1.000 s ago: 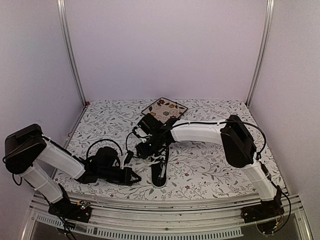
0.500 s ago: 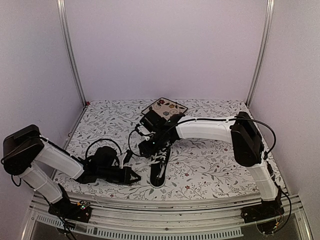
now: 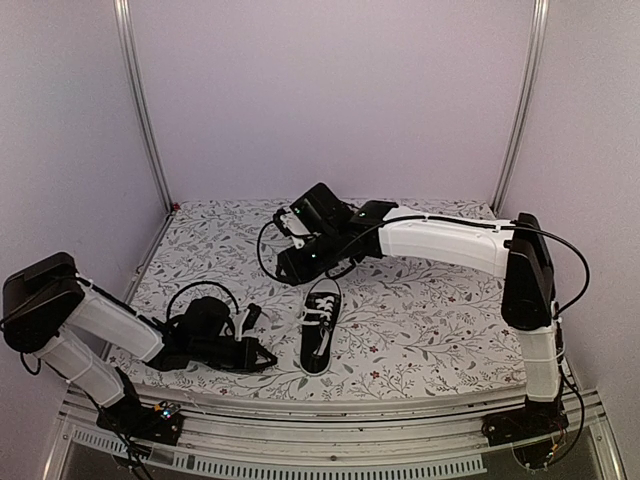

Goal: Tie the shoes

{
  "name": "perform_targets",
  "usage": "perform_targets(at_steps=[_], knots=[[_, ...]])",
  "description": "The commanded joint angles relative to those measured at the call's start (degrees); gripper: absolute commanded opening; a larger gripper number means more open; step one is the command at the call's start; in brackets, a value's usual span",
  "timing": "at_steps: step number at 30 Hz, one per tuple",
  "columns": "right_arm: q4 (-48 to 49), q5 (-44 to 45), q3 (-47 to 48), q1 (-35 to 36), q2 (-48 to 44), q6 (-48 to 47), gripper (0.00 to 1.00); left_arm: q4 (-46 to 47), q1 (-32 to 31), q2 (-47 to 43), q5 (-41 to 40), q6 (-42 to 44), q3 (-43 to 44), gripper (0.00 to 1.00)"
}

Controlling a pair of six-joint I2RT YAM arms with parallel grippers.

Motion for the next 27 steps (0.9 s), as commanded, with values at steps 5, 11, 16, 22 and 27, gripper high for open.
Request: perform_targets(at_steps=[5, 11, 16, 22, 27], knots=[[-1.7, 15.8, -6.7, -2.8, -2.6, 11.9, 0.43, -0.4, 0.1, -1.0, -1.0, -0.1, -1.3, 0.00], [-0.2, 17.6, -24.6, -6.6, -11.9, 19.8, 0.33, 0.0, 0.2, -0.5, -1.0, 0.0, -0.8, 0.00], [0.8, 17.5, -37.6, -9.7, -18.0, 24.8, 0.30, -0.1, 0.4, -0.2, -0.9, 0.3, -0.6, 0.00], [7.3, 11.2, -46.3, -12.5, -24.6, 23.6, 0.42, -0.2, 0.4, 0.1, -0.6, 0.5, -0.6, 0.00], [10.9, 3.8, -41.6, -11.0, -22.1, 15.5, 0.55, -0.2, 0.4, 0.5, -0.5, 0.6, -0.2, 0.00]])
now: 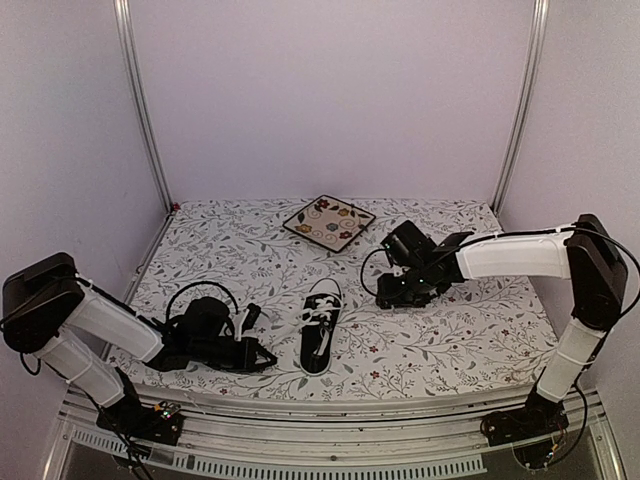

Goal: Tie the shoes

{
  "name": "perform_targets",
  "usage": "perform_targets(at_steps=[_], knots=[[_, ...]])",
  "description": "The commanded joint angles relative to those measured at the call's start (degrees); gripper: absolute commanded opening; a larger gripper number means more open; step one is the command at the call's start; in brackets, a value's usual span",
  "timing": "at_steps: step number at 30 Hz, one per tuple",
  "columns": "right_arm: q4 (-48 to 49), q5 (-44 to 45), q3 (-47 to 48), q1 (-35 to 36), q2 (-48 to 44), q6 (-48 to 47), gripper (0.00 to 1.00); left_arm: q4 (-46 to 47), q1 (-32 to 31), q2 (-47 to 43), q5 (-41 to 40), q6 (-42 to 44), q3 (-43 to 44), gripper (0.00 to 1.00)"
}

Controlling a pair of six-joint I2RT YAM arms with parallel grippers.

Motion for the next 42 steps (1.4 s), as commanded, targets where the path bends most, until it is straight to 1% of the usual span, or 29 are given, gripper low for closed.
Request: perform_targets(at_steps=[1, 4, 7, 10, 13, 17, 20, 22, 25, 28, 32, 33, 35, 37, 42], knots=[[6.3, -6.7, 6.0, 2.0, 1.8, -6.7, 0.55, -0.4, 0.4, 0.7, 0.0, 0.6, 0.4, 0.00], [5.7, -6.5, 12.7, 4.3, 6.7, -10.4, 0.55, -0.3, 0.4, 0.8, 0.1, 0.4, 0.5, 0.00], [2.5, -2.9, 21.2, 6.3, 13.1, -14.0, 0.55, -0.4, 0.4, 0.6, 0.2, 0.4, 0.5, 0.00], [0.1, -0.2, 26.8, 7.3, 18.1, -16.1, 0.55, -0.5, 0.5, 0.4, 0.4, 0.4, 0.5, 0.00], [-1.3, 1.6, 30.6, 8.0, 21.9, -17.8, 0.55, -0.8, 0.5, 0.4, 0.6, 0.6, 0.9, 0.00], [-1.7, 3.4, 33.3, 9.4, 24.9, -19.6, 0.55, -1.1, 0.4, 0.3, 0.7, 0.8, 1.1, 0.00], [-2.9, 6.6, 35.3, 10.2, 27.3, -19.9, 0.53, -1.2, 0.4, 0.3, 0.8, 0.9, 1.2, 0.00], [-3.2, 9.1, 36.0, 10.7, 28.1, -19.2, 0.49, -1.2, 0.4, 0.3, 0.7, 0.9, 1.1, 0.00], [-4.9, 11.3, 37.7, 10.9, 29.4, -15.3, 0.38, -1.2, 0.4, 0.3, 0.7, 0.9, 1.0, 0.00], [-5.8, 12.3, 38.8, 10.8, 30.2, -13.0, 0.32, -1.1, 0.4, 0.2, 0.6, 0.9, 0.9, 0.00], [-6.5, 13.1, 38.9, 10.8, 29.9, -11.6, 0.20, -1.2, 0.4, -0.4, 0.4, 0.8, 0.9, 0.00], [-6.7, 13.4, 38.8, 10.9, 29.4, -10.7, 0.14, -1.2, 0.4, -0.5, 0.4, 0.7, 1.0, 0.00], [-7.0, 14.2, 38.1, 10.8, 28.1, -9.3, 0.05, -1.3, 0.4, -0.9, 0.3, 0.8, 1.4, 0.00], [-7.0, 15.1, 37.0, 10.7, 26.1, -7.9, 0.03, -1.3, 0.5, -1.1, 0.1, 0.9, 2.2, 0.00], [-5.0, 15.9, 31.9, 9.5, 18.3, -5.4, 0.02, -1.5, 1.4, -0.7, 0.2, 1.9, 5.5, 0.00]])
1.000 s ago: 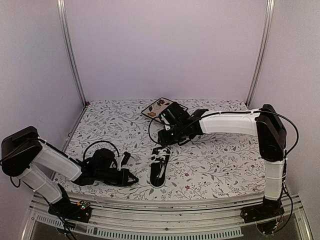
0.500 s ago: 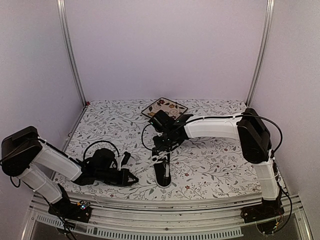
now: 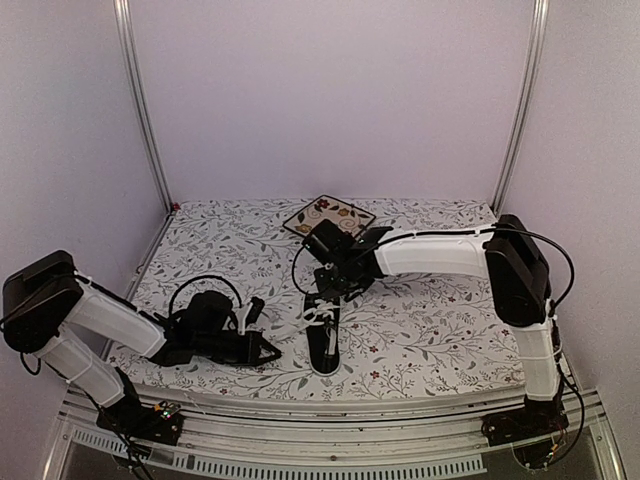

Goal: Tie the shoes

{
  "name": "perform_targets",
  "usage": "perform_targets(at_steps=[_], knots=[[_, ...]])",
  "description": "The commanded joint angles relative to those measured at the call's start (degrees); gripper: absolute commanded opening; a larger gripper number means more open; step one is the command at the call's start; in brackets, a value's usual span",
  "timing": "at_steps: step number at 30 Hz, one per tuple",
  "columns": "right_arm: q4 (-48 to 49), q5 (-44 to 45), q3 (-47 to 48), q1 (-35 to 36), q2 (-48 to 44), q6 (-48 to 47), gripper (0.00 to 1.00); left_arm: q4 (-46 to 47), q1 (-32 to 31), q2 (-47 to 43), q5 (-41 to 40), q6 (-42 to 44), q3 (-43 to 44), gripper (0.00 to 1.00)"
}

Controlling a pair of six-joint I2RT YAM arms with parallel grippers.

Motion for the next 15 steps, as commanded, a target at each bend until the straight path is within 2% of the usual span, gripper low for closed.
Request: perform_targets(at_steps=[1, 6, 10, 15], knots=[[1.2, 1.8, -5.6, -1.5, -10.5, 3.5, 0.02, -0.5, 1.7, -0.7, 0.3, 1.9, 3.9, 0.00], [10.5, -5.5, -16.1, -2.3, -21.1, 0.7, 0.02, 0.2, 5.0, 0.0, 2.3, 2.5, 6.3, 0.00], [24.4, -18.1, -27.4, -0.8, -30.9, -5.6, 0.02, -0.5, 8.5, 1.4, 5.1, 4.3, 9.3, 0.00], [30.7, -34.4, -33.7, 2.4, -35.3, -9.7, 0.02, -2.8, 11.6, 4.2, 8.8, 7.5, 13.5, 0.00]])
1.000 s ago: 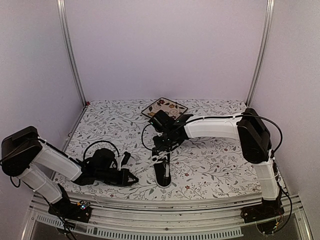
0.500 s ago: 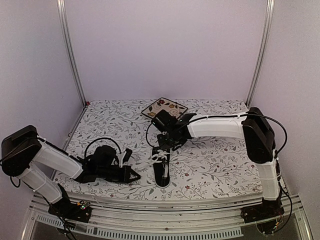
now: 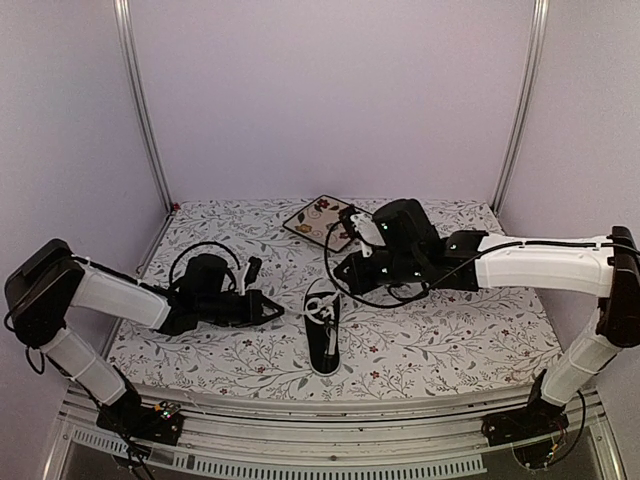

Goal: Tie the shoes

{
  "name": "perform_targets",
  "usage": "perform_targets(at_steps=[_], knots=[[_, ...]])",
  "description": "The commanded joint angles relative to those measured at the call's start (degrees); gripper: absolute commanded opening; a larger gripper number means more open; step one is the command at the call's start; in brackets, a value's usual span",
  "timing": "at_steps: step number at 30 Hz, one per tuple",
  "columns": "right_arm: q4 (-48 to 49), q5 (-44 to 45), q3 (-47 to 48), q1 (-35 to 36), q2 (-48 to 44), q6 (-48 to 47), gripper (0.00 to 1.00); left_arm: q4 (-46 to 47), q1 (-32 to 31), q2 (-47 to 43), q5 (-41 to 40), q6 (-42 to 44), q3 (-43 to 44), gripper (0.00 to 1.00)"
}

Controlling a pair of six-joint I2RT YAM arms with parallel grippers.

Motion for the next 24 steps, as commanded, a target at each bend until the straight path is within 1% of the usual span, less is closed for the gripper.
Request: perform_targets(at_steps=[1, 4, 8, 10, 11, 12, 13, 14, 15, 16, 18, 21, 24], knots=[[9.4, -18.2, -2.8, 3.3, -0.6, -4.0, 0.02, -3.1, 2.5, 3.0, 4.9, 4.6, 4.5, 0.00], [10.3, -21.6, -0.8, 7.4, 3.6, -3.7, 0.02, -5.5, 3.1, 4.2, 6.3, 6.8, 7.2, 0.00], [10.2, -22.4, 5.5, 12.5, 12.4, -4.5, 0.02, -7.0, 3.7, 4.1, 7.9, 8.5, 8.7, 0.00], [9.4, -22.0, 8.0, 13.4, 15.2, -4.5, 0.04, -8.2, 3.7, 3.6, 8.3, 9.8, 9.8, 0.00], [8.5, -21.4, 9.0, 13.5, 15.9, -4.4, 0.12, -9.0, 3.7, 3.2, 8.5, 10.4, 10.2, 0.00], [7.8, -20.0, 9.5, 13.5, 15.9, -4.3, 0.26, -9.9, 3.8, 2.7, 8.6, 11.2, 10.8, 0.00], [7.1, -18.5, 9.5, 13.5, 15.3, -4.5, 0.42, -10.7, 3.8, 2.2, 8.8, 12.3, 11.2, 0.00], [6.9, -16.6, 8.9, 13.3, 14.1, -4.7, 0.56, -11.4, 3.8, 1.6, 8.9, 13.0, 11.5, 0.00], [6.8, -14.7, 8.1, 13.1, 12.6, -5.2, 0.64, -11.8, 3.8, 0.9, 9.1, 13.6, 11.5, 0.00], [6.8, -14.2, 7.0, 12.4, 11.2, -5.5, 0.69, -12.3, 3.8, 0.3, 9.2, 14.1, 11.5, 0.00], [6.8, -13.8, 4.8, 10.1, 8.4, -5.5, 0.73, -13.2, 3.9, -1.0, 9.4, 15.1, 11.6, 0.00], [6.6, -13.2, 2.2, 5.7, 6.3, -4.0, 0.73, -14.7, 3.8, -2.3, 10.1, 16.5, 11.9, 0.00], [5.7, -13.0, 2.0, 1.9, 7.5, -2.2, 0.73, -16.3, 3.7, -3.5, 11.1, 17.6, 12.1, 0.00]])
